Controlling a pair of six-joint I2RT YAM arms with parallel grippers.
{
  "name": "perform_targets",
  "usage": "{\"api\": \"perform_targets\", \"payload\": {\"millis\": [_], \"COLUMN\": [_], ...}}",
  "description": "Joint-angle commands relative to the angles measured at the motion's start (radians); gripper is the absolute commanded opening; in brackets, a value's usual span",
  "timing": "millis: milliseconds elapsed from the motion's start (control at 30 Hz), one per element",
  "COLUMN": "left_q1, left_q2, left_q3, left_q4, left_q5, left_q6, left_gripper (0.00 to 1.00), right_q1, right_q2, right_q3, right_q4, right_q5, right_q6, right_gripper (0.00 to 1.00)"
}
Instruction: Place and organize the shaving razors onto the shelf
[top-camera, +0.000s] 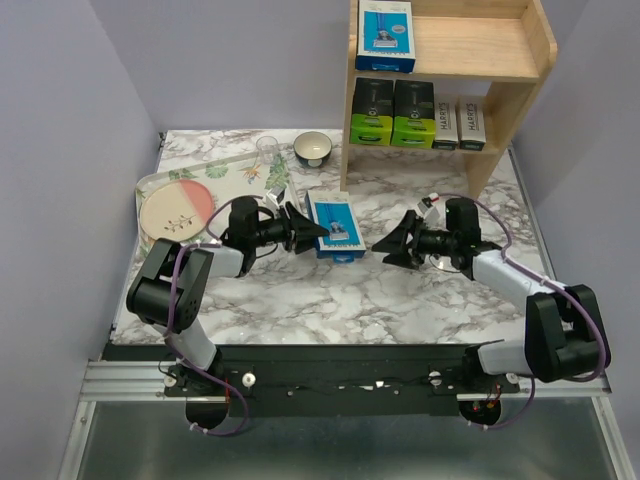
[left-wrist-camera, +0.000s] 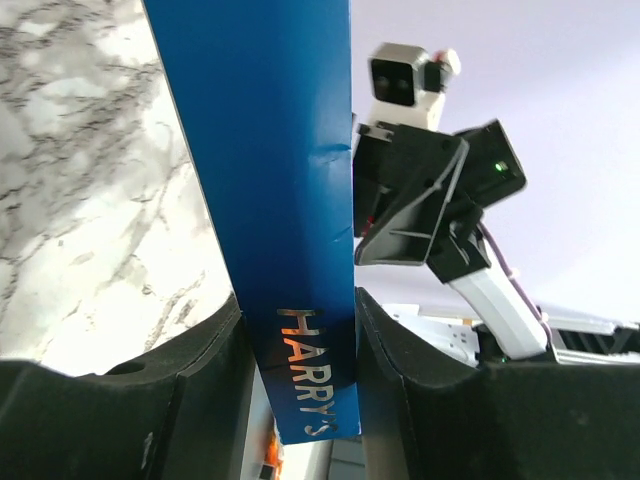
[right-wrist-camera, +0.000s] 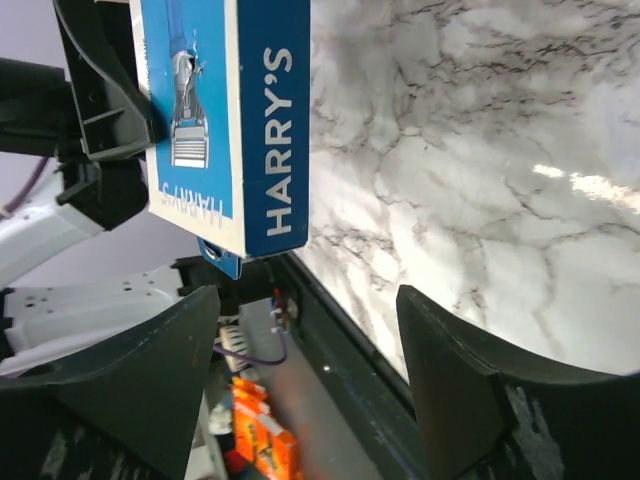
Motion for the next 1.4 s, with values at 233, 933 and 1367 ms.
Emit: {"api": "perform_targets", "payload": {"millis": [233,933,1367], "left_q1": [-0.023,-0.025,0.344], "left_q2": [0.01,-0.007,-0.203], "left_q3": [0.07,0.122,0.156], "left_q4": [0.193,-0.006,-0.356], "left_q5": [0.08,0.096,0.185], "left_q6": [-0.117,-0.003,0.235], "left_gripper": [0.5,0.7,0.99], "right_q1": [0.026,0.075,-0.083], "right_q2": [0.133,0.041,-0.095], "right_q3": [0.086,0.136,0.395], "right_q4": [0.166,0.067,-0.221], "right_q5": [-0.119,-0.168,-0.49], "right_q6": [0.208,0.11,-0.135], "right_gripper": [0.84,0.42,0.31]}}
